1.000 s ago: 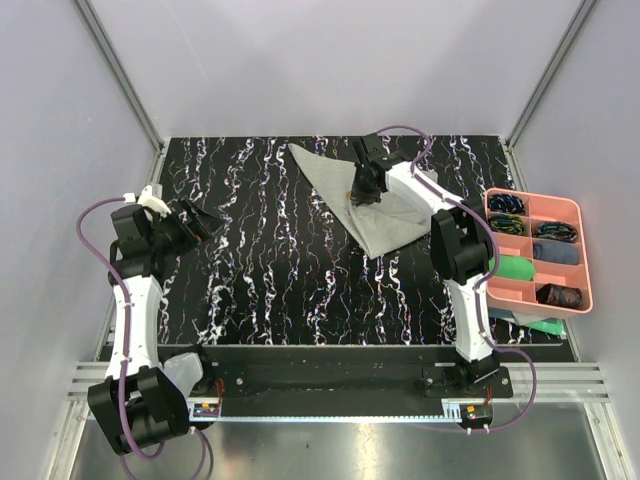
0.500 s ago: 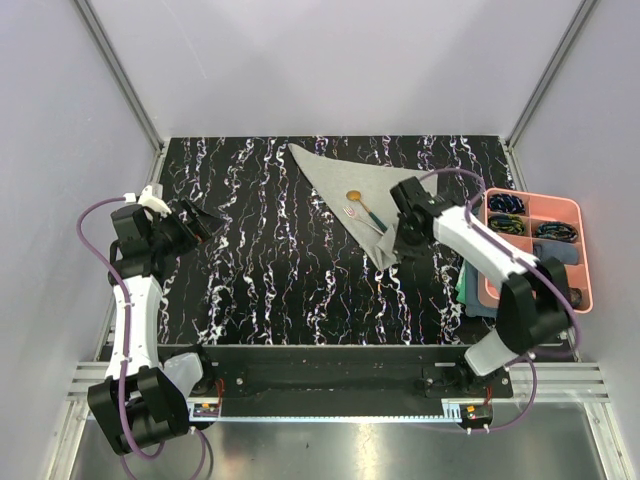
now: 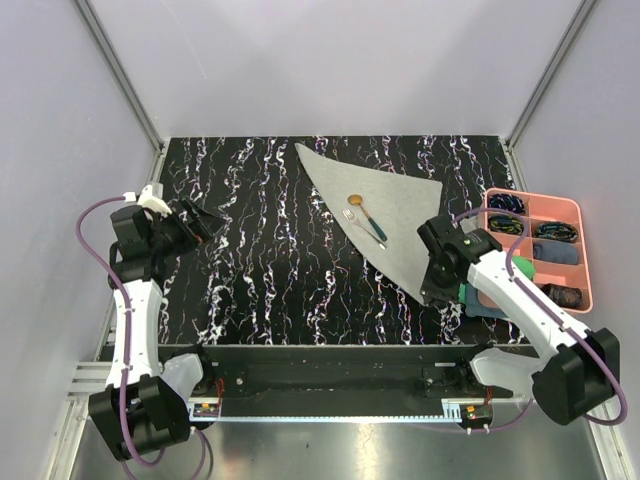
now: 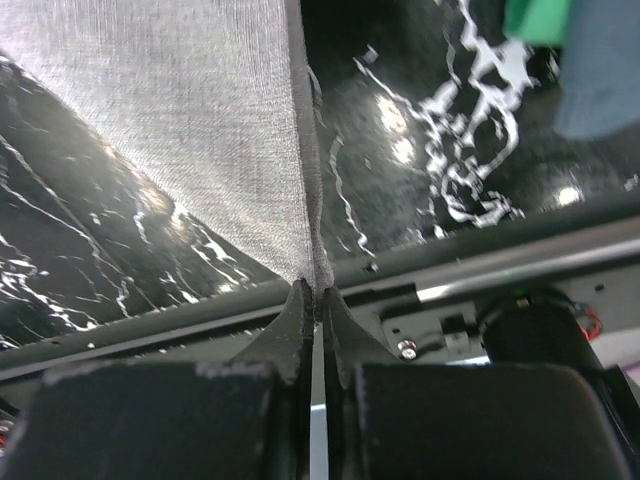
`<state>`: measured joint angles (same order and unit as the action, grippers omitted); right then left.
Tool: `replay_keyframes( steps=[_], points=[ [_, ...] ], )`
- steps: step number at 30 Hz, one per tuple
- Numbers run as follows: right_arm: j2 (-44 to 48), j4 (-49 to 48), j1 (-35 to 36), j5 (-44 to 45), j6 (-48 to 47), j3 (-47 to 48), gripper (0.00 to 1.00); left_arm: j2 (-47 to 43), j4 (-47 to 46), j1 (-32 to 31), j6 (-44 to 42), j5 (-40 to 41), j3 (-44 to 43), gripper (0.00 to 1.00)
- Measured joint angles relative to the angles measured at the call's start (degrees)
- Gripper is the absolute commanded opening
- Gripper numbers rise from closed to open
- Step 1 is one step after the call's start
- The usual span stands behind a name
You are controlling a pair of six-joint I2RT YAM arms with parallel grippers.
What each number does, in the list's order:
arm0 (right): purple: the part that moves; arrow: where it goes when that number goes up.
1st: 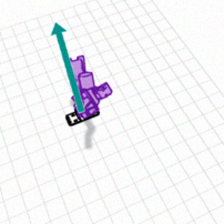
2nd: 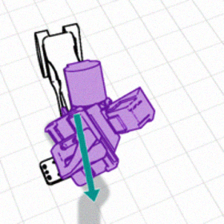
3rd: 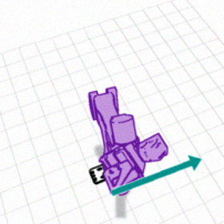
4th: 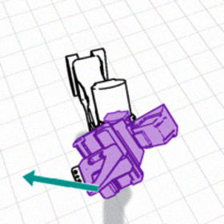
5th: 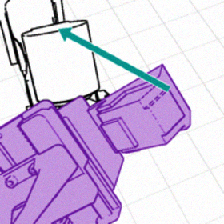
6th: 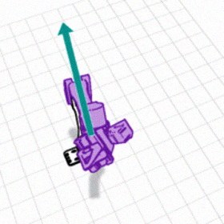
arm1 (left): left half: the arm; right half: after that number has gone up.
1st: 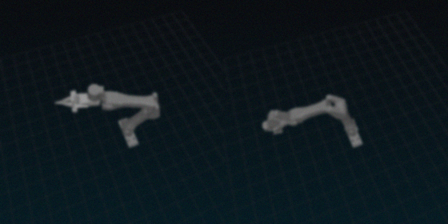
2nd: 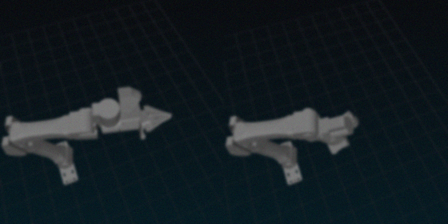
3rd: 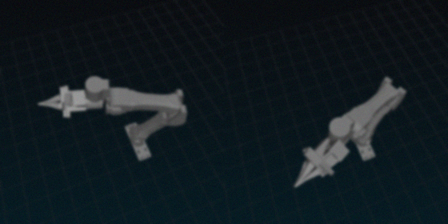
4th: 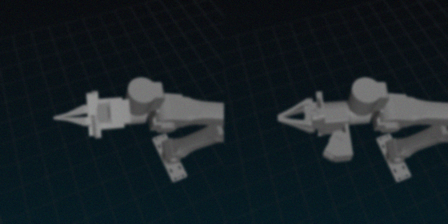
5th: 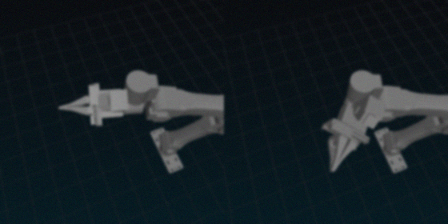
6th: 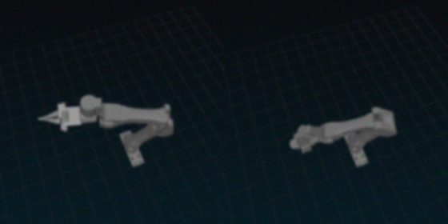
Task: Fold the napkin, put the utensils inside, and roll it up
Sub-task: Fold the napkin
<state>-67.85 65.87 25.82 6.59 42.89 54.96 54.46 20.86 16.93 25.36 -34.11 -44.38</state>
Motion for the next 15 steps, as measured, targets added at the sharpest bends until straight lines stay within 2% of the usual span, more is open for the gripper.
replay_keyframes(
  steps=[1,2,4,7,11,15],
  points=[
    [0.74,0.66,0.00,0.00,0.35,-0.44,0.11,-0.11,-0.02,-0.02,-0.02,0.00,0.00,0.99],
    [1.20,1.09,0.00,-0.02,0.61,-0.81,0.23,-0.11,-0.02,-0.09,-0.02,0.00,0.00,0.99],
    [1.99,1.73,0.00,-0.15,1.27,-1.92,0.40,-0.11,0.00,-0.15,0.00,-0.02,0.00,0.99],
    [2.21,2.34,0.02,-0.61,1.68,-3.39,0.55,-0.11,0.00,-0.28,-0.02,0.00,0.02,0.99],
    [2.23,2.10,0.02,-1.70,1.73,-4.46,0.56,-0.31,0.00,-0.35,-0.02,0.00,0.02,0.99],
    [2.23,-0.37,0.02,-3.21,1.99,-7.21,0.50,-0.55,-0.02,-0.39,-0.02,0.00,0.04,0.99]
  ],
)
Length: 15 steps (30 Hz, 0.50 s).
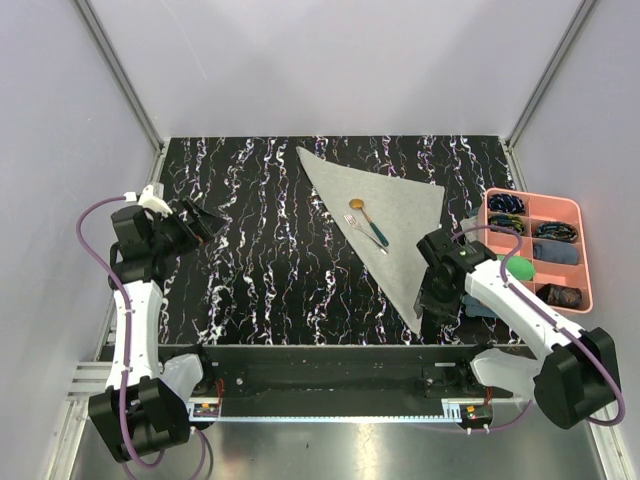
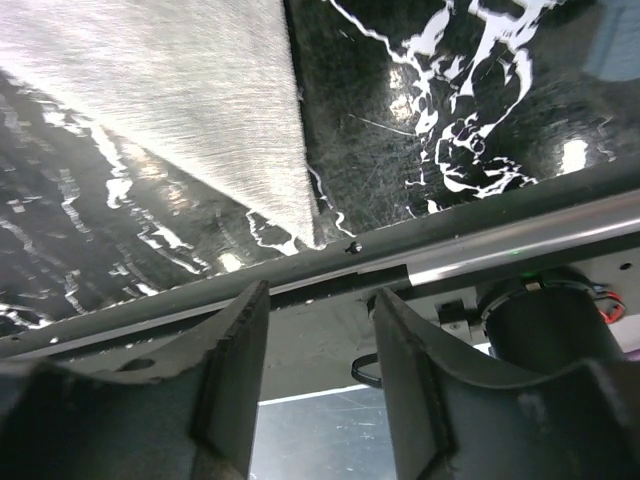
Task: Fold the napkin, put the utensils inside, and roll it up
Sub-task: Fold the napkin
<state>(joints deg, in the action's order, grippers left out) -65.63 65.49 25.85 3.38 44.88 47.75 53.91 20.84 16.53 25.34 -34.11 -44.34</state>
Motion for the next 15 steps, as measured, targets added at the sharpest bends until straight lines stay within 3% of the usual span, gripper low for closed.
replay_keyframes(
  steps=[2,6,15],
  points=[
    [-0.13,-1.46,0.04,-0.59,0.31,-2.14,0.44,0.00,0.02,0.00,0.00,0.00,0.04,0.99],
    [-1.05,-4.42,0.63,-1.60,1.66,-5.55,0.41,0.00,0.02,0.00,0.00,0.00,0.26,0.99],
    [-5.44,-9.62,1.60,-1.49,3.76,-8.09,0.41,0.02,0.00,0.00,0.02,0.00,0.26,0.99]
  ],
)
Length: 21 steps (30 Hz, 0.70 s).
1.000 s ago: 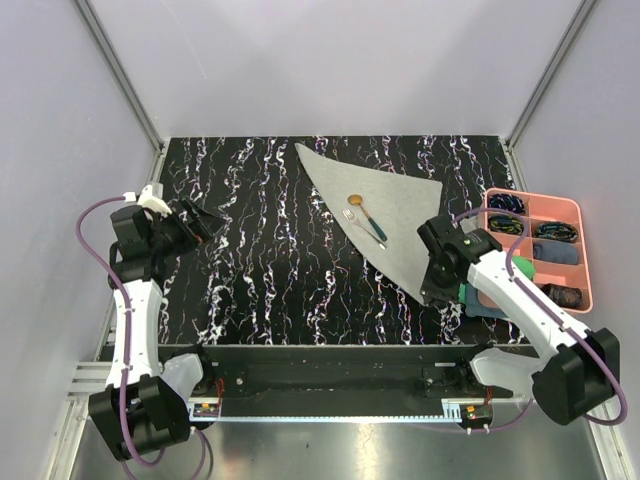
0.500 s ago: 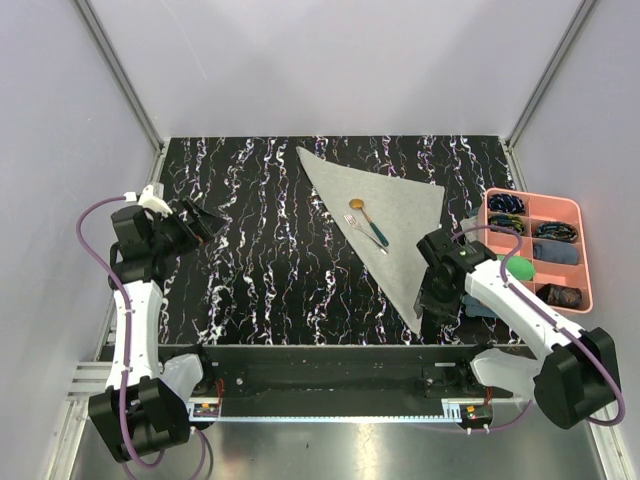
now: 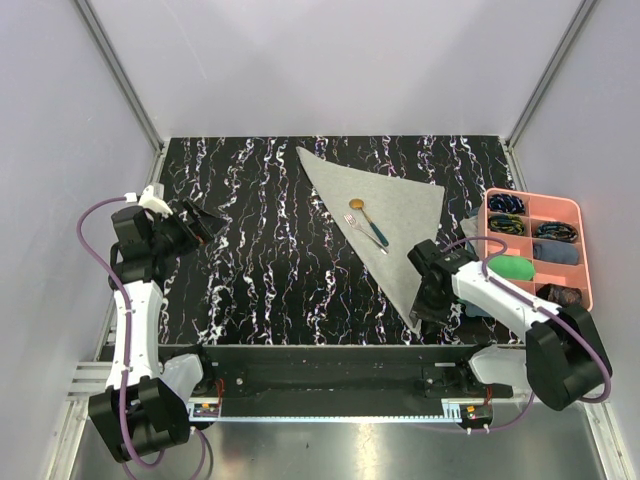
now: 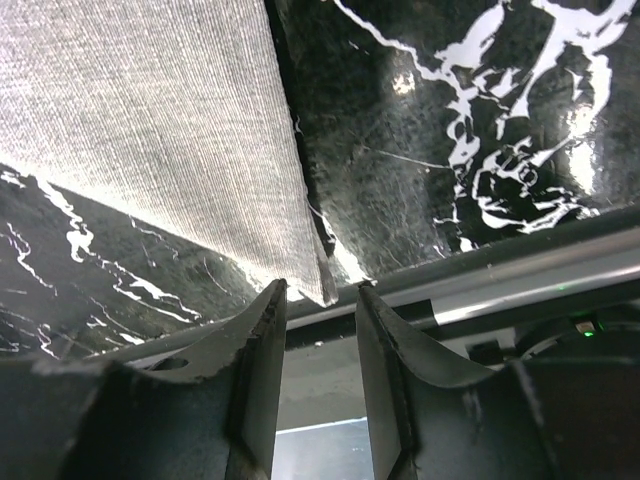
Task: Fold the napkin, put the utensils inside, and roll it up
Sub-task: Fold the napkin
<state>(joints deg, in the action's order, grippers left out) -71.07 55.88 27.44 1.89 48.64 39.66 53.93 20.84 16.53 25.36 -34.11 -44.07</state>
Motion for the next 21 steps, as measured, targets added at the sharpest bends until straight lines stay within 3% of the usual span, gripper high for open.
replay_keyframes(
  steps=[12,21],
  points=[
    [-4.22,-3.41,1.20,0.24,0.98,-0.94,0.38,0.02,0.00,0.00,0.00,-0.02,0.00,0.99],
    [-6.93,-5.25,2.34,0.96,1.36,-1.55,0.30,0.15,0.00,-0.02,0.00,-0.07,0.00,0.99]
  ],
)
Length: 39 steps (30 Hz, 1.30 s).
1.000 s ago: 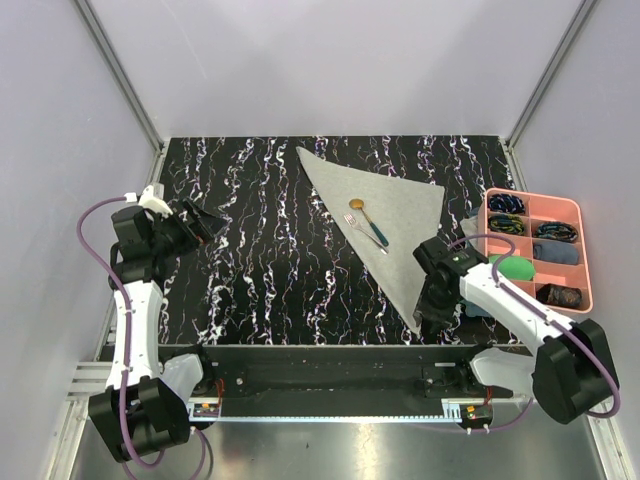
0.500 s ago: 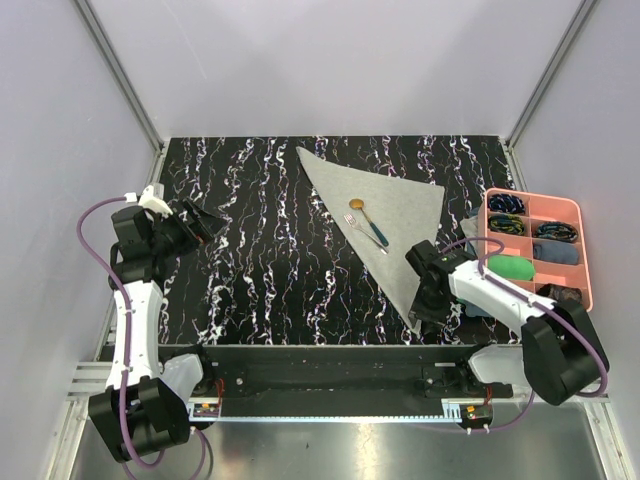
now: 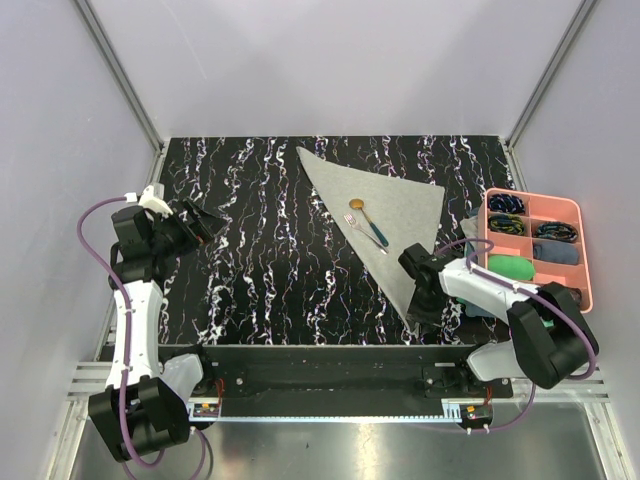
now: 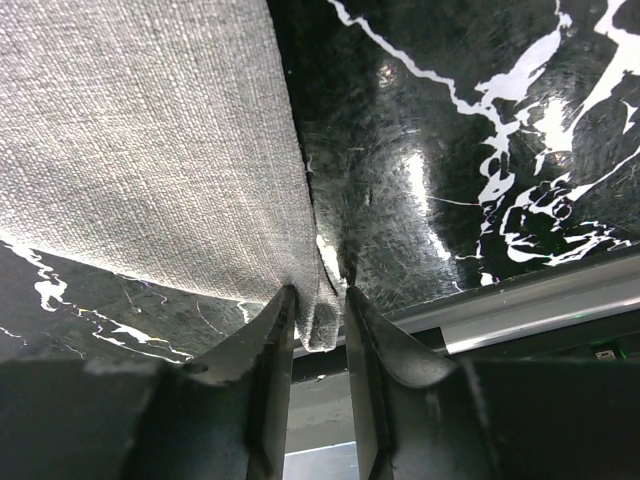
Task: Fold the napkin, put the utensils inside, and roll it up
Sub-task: Fold the napkin
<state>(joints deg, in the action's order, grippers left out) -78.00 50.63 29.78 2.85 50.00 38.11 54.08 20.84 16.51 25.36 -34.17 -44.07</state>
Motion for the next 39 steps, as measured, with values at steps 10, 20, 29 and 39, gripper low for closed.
replay_keyframes(
  steps=[10,20,29,39],
  points=[
    [-0.85,-0.02,0.50,0.79,0.28,0.55,0.08,0.02,0.02,0.00,0.02,-0.11,0.00,0.99],
    [-2.14,0.22,0.57,1.09,-0.26,1.97,0.00,0.02,0.00,0.00,0.02,-0.15,0.00,0.99],
    [-3.80,1.27,0.57,2.34,-1.68,9.68,0.00,0.31,-0.02,0.02,0.02,-0.22,0.00,0.99],
    [-8.83,1.88,0.59,3.52,-4.11,14.78,0.00,0.92,-0.02,-0.04,0.09,-0.59,0.00,0.99]
  ],
)
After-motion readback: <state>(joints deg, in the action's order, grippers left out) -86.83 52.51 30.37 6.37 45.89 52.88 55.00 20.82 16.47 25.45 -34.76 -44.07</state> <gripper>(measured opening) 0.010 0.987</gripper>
